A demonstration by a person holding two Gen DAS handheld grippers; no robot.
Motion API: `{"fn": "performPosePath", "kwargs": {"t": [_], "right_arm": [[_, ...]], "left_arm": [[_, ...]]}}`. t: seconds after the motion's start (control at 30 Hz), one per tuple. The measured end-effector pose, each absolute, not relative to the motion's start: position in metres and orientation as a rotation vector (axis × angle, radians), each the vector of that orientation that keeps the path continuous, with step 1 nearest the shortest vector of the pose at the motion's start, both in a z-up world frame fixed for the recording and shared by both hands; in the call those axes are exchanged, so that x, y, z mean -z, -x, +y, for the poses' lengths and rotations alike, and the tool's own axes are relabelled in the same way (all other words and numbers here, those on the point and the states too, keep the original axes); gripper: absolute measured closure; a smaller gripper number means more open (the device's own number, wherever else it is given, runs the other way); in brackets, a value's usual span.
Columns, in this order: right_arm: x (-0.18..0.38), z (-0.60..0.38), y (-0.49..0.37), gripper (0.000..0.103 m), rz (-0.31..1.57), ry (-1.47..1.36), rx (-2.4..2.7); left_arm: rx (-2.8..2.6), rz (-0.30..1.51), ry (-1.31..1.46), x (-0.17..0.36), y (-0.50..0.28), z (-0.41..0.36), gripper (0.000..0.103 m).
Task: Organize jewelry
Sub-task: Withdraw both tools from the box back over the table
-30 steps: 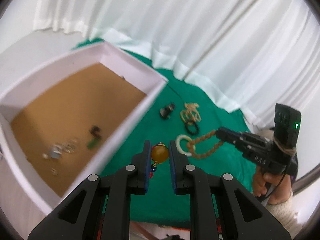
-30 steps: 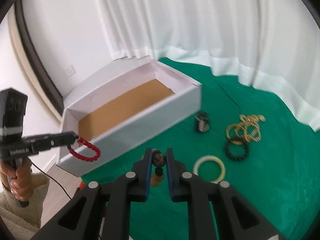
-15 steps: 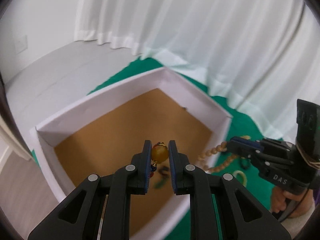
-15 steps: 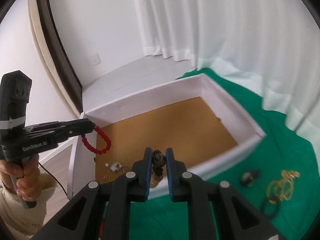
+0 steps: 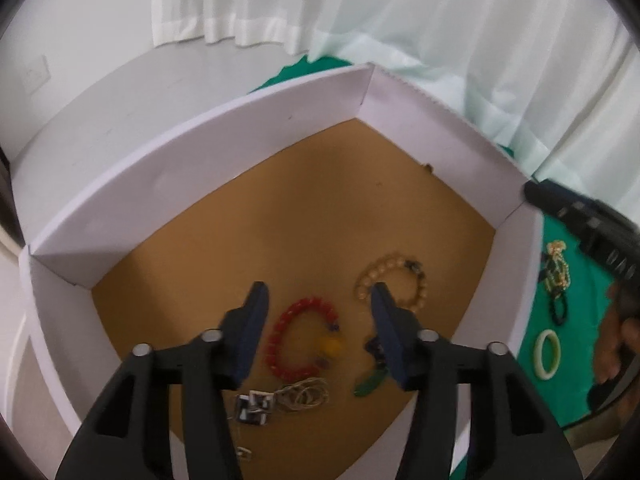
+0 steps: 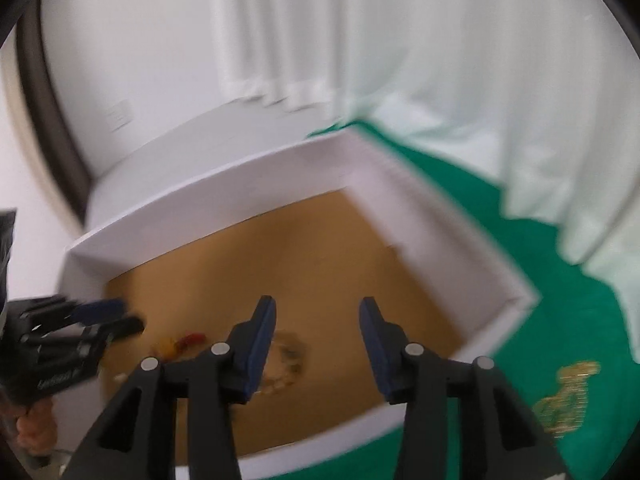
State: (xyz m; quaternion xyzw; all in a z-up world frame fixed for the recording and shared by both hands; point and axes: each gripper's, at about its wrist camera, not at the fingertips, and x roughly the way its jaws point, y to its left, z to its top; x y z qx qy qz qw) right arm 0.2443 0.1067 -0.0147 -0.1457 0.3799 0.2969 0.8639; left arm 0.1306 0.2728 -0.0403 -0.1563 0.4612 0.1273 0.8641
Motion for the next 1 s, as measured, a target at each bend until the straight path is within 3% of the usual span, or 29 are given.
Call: {"fn": "performPosePath", "kwargs": {"t": [0.23,0.47,0.53,1.0], "right_arm": [[-0.053,0.044,-0.209,0.058,0.617,0.218,-0.574],[-0.094,-0.06,-0.171,0.045,0.514,0.118,-0.429],[-0.091,-0.093,-0.159,0.04,0.517,0.141,-0.336],[0.045,-0.209,-0.051,0.04,0.75,0.108,-0.033]], "left_arm": [[-0.217,0.867,0.232,0.0,-0.102,0.23,0.034],[-0.062,0.791,0.155,-0.021,-0.065,0.15,0.014],[-0.018,0.801,0.148,-0.015,-0.061,0.129,0.011],[0.126,0.936,-0.001,0.086,-0.062,0.001,0.011]]}}
